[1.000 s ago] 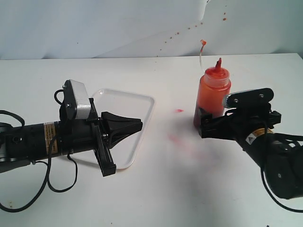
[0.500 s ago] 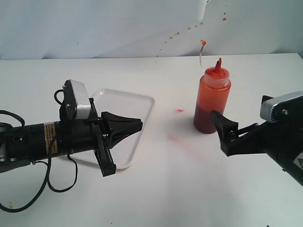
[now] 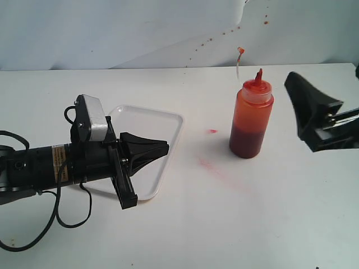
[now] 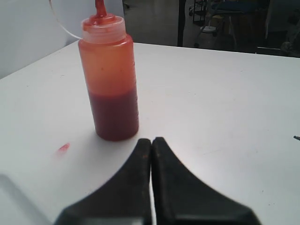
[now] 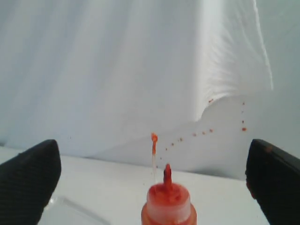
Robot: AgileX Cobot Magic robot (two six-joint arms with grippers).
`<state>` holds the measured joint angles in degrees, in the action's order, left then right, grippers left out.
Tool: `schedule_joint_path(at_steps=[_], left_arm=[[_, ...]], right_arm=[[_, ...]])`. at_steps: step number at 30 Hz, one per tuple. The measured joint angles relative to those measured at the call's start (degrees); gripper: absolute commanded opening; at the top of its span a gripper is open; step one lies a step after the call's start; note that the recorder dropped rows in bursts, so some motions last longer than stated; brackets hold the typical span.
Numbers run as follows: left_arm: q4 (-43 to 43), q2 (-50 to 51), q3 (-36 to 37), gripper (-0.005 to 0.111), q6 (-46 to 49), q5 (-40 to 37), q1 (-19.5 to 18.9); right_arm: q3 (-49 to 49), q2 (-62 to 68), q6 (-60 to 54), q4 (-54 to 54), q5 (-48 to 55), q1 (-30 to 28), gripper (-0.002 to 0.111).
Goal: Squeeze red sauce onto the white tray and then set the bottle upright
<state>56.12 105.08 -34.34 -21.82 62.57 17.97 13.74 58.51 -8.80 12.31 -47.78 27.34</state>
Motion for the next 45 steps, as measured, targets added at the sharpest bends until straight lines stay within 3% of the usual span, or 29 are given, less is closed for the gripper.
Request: schedule_joint_path(at_steps=[3, 7, 8, 16, 45], left_arm=[[0.00, 0.00, 0.00, 0.001, 0.00, 0.00, 0.00], [0.00, 0.00, 0.00, 0.001, 0.00, 0.00, 0.00], [0.00, 0.00, 0.00, 0.001, 0.00, 0.00, 0.00], [0.00, 0.00, 0.00, 0.001, 0.00, 0.00, 0.00], [0.00, 0.00, 0.00, 0.001, 0.00, 0.00, 0.00]], right_arm=[[0.00, -5.09, 0.00, 0.00, 2.66, 0.00, 0.061], [0.00, -11.35, -2.26, 0.00, 8.63, 0.00, 0.004], [0.00, -12.82, -4.10, -0.21, 10.77, 0.00, 0.001], [0.00, -19.46, -10.09, -0.41, 22.01, 0.00, 0.000], [0.00, -19.82, -10.50, -0.41, 22.47, 0.00, 0.000]])
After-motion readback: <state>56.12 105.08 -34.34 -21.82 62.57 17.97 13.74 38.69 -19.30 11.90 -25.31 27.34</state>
